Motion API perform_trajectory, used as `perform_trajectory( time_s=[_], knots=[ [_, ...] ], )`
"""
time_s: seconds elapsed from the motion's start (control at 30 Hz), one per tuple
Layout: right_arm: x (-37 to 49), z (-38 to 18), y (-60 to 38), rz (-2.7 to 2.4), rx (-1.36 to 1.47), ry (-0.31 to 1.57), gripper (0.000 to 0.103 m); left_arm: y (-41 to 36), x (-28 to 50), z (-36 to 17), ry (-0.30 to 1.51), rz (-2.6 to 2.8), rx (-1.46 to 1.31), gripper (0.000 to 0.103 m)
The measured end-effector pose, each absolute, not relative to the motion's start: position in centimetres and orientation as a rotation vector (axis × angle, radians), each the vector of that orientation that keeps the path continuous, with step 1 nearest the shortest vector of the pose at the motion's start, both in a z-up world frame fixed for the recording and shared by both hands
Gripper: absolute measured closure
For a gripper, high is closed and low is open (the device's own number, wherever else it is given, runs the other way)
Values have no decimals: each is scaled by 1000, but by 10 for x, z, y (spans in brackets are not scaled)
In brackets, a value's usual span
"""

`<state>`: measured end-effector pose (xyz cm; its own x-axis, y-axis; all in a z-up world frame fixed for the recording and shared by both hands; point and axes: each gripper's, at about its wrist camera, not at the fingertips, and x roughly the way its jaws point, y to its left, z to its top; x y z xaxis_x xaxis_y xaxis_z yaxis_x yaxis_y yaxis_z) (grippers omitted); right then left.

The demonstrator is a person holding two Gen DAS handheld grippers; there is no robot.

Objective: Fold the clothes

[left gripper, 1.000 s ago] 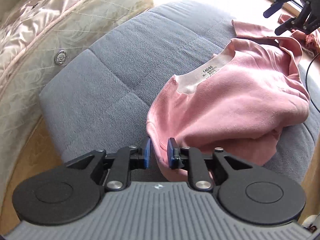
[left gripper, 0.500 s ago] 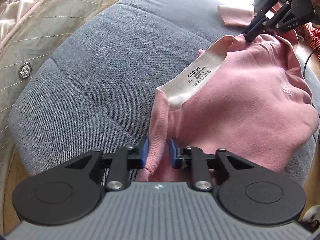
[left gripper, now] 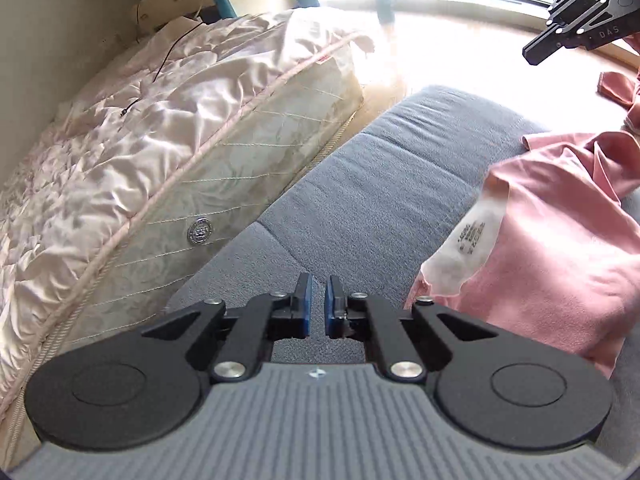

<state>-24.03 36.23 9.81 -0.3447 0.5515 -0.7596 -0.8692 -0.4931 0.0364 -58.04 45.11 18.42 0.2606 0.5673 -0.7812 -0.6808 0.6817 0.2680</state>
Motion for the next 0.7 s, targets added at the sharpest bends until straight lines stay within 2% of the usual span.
perform_trajectory(
  time_s=[0.1,0.17,0.23,0.3,0.37,0.4,0.5,0.67,0.7],
  knots=[
    [-244,108,382,1947,-844,551,102,457,-572,175,999,772,-198,92],
    [-250,100,393,1971,-883,584,100,454,-559,161,1047,712,-219,82],
    [-258,88,394,1999,-933,602,92,457,-552,143,1089,677,-222,75],
    [-268,69,385,2025,-1010,600,70,461,-547,127,1124,660,-233,73],
    [-275,53,381,2034,-1067,574,64,463,-545,113,1140,630,-265,73],
    [-278,44,381,2037,-1102,561,64,463,-543,109,1145,626,-257,71],
    [-281,21,382,2032,-1166,567,60,458,-534,99,1176,610,-188,53],
    [-283,-7,393,2058,-1169,629,61,458,-529,90,1179,589,-186,53],
    [-284,-10,394,2065,-1174,619,66,459,-529,90,1176,593,-197,59]
  ],
)
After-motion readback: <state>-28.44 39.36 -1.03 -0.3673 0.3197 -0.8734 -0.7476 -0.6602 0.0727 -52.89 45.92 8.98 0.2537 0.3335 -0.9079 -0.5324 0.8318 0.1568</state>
